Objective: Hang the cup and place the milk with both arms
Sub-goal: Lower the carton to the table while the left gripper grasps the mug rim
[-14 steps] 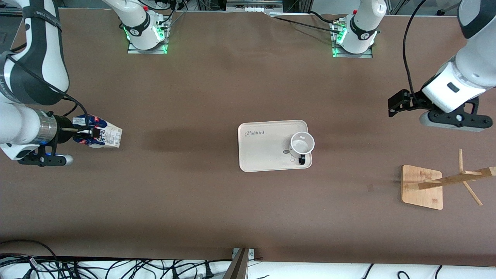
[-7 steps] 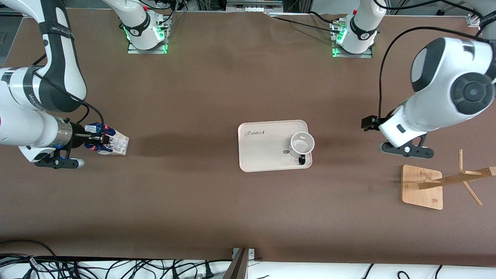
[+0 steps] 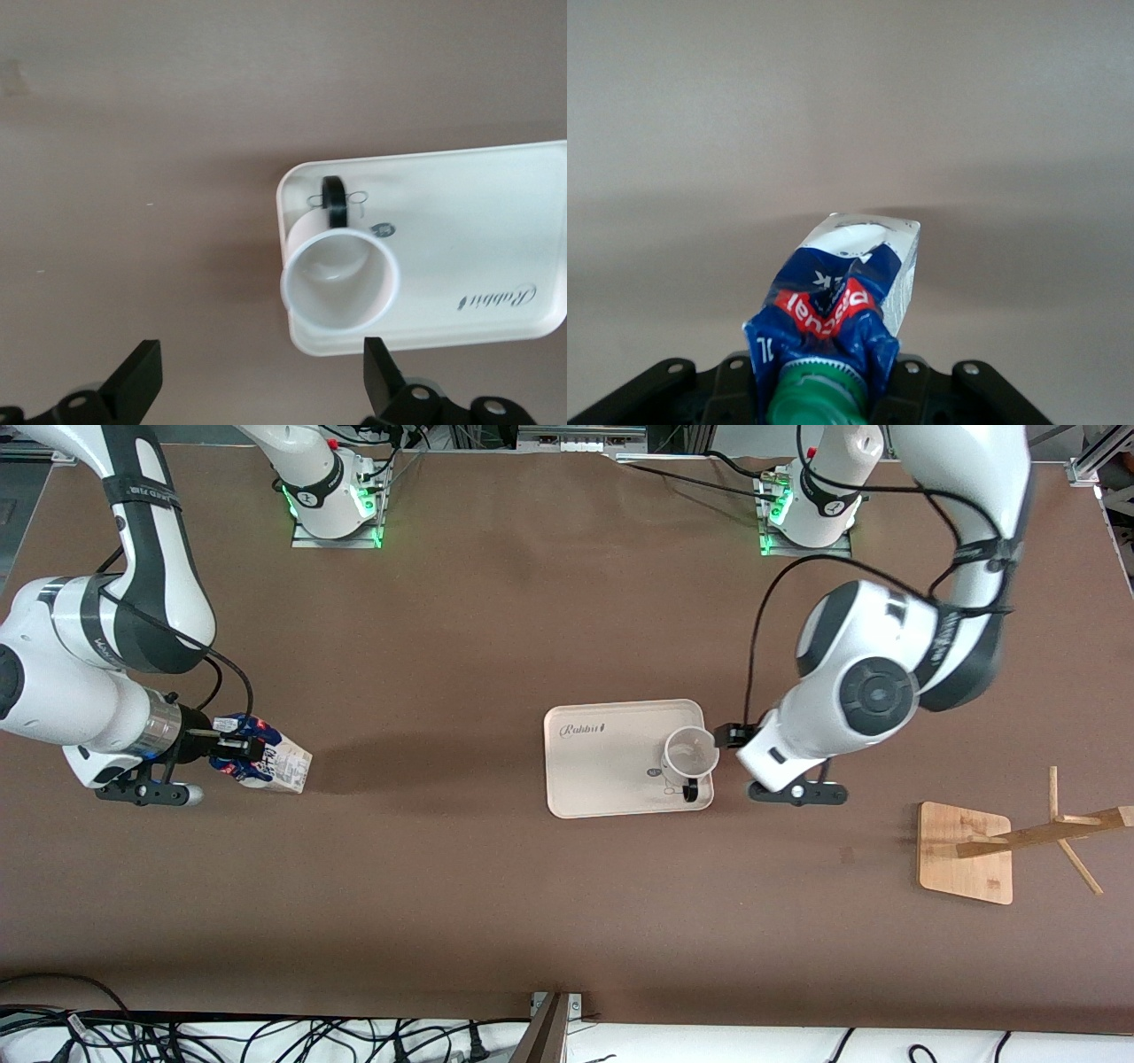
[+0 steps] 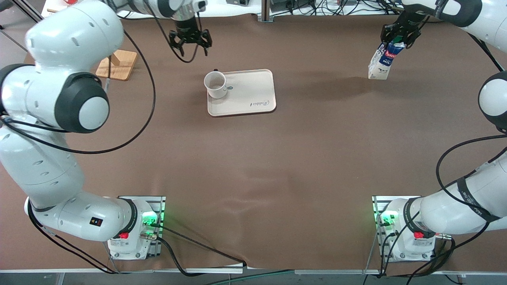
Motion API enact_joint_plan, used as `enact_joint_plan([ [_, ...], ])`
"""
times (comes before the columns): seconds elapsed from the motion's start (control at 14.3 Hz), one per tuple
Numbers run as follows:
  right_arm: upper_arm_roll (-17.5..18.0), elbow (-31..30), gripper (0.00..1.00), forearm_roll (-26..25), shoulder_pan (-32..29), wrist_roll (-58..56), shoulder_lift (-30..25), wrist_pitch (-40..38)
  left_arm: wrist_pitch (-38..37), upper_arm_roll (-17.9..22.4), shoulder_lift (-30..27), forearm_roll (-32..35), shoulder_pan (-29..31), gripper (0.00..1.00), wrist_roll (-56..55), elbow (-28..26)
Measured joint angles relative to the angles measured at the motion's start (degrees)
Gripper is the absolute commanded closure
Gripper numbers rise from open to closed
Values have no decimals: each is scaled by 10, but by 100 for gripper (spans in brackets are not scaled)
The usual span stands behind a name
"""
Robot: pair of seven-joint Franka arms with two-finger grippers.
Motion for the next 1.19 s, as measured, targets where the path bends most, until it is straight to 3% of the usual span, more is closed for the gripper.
enact_joint_plan([
  [0.21,0,-33,68,12,0,-4,-1,32,59,-1,37,0,-29,0,-56,-2],
  [0.49,-2,-56,68,81,0,-72,7,46,108,-1,72,0,-44,1,-75,-3],
  [0.63,-4,-58,68,84,-1,-80,13,51,116,-1,84,0,-53,8,-101,-3],
  [0.7,-4,-58,68,84,-1,-81,14,53,117,-1,89,0,-61,15,-115,-3],
  [0.77,-4,-58,67,84,-1,-81,15,55,118,-1,93,0,-68,29,-126,-3],
  [0.84,-4,-58,51,84,-1,-81,16,56,118,-1,96,0,-72,41,-131,-3],
  [0.91,-4,-58,21,84,-1,-81,18,57,118,-1,98,0,-74,52,-132,-3],
  [1.05,-4,-58,0,85,-1,-82,19,57,118,0,103,0,-74,88,-132,-3],
  [1.12,-4,-58,0,85,-1,-82,20,58,118,0,105,0,-74,100,-132,-3],
  [1.19,-4,-58,0,85,-1,-82,21,58,118,0,107,0,-74,100,-132,-3],
])
